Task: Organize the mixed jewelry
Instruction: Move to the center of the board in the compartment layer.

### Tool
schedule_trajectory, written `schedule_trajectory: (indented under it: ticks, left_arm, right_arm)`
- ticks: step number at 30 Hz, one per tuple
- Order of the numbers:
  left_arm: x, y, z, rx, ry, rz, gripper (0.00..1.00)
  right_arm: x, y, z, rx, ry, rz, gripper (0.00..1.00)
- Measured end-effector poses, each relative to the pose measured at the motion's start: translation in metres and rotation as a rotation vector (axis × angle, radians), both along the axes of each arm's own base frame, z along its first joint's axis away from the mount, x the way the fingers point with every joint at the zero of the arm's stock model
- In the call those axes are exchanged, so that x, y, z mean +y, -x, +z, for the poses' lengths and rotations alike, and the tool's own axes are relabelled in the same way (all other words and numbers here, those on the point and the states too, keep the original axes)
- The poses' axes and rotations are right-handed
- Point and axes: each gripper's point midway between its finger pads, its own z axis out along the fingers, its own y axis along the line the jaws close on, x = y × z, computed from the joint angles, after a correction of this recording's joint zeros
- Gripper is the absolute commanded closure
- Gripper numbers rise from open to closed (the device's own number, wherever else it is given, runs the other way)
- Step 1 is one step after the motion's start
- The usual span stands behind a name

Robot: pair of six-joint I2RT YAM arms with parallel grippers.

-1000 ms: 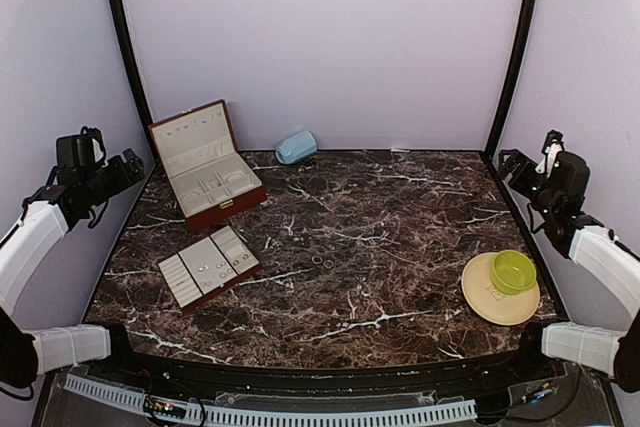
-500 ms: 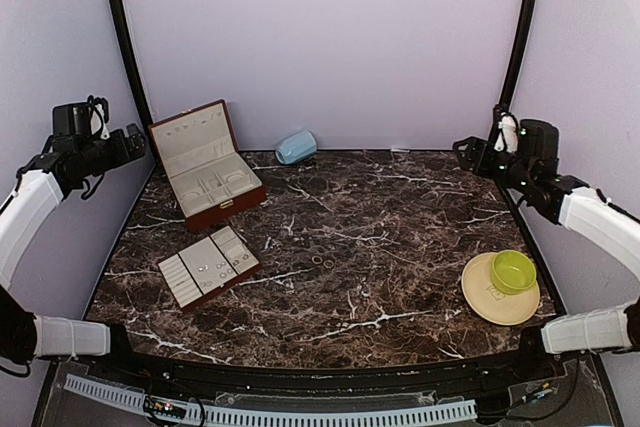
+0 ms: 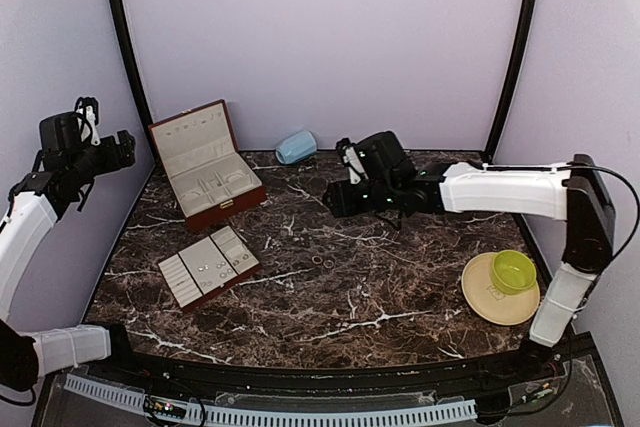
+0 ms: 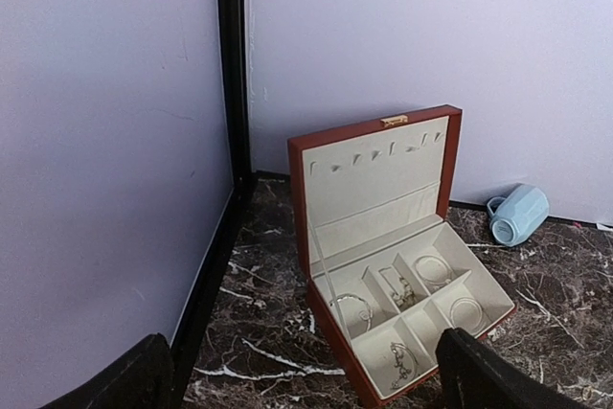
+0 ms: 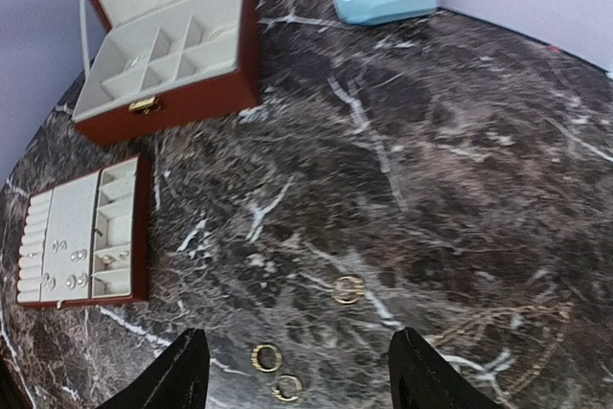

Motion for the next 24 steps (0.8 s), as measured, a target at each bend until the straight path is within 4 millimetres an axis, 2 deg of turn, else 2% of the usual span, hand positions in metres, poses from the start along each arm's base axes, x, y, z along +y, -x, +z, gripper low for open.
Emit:
schedule_trajectory:
  ticks: [2, 5, 12, 18, 24]
  left_arm:
    - [0.001, 0.000, 0.002, -0.009, -0.013, 0.004, 0.01]
    - [0.002, -0.001, 0.004, -0.017, -0.019, 0.004, 0.01]
    - [-0.001, -0.001, 0.004, -0.021, -0.014, -0.011, 0.01]
    - [-0.003, -0.002, 0.004, -0.023, -0.009, -0.024, 0.01]
    - [-0.003, -0.002, 0.003, -0.023, -0.009, -0.026, 0.01]
  right_arm:
    - [0.035, 0.003, -0.013, 0.013, 0.023, 0.042, 0.36]
    - [0.078, 0.011, -0.031, 0.025, 0.049, 0.099, 0.38]
    - [0.153, 0.025, -0.058, 0.030, 0.099, 0.214, 0.44]
    - [0.189, 0.035, -0.082, 0.037, 0.130, 0.292, 0.55]
    - [0.213, 0.037, -0.101, 0.056, 0.121, 0.337, 0.57]
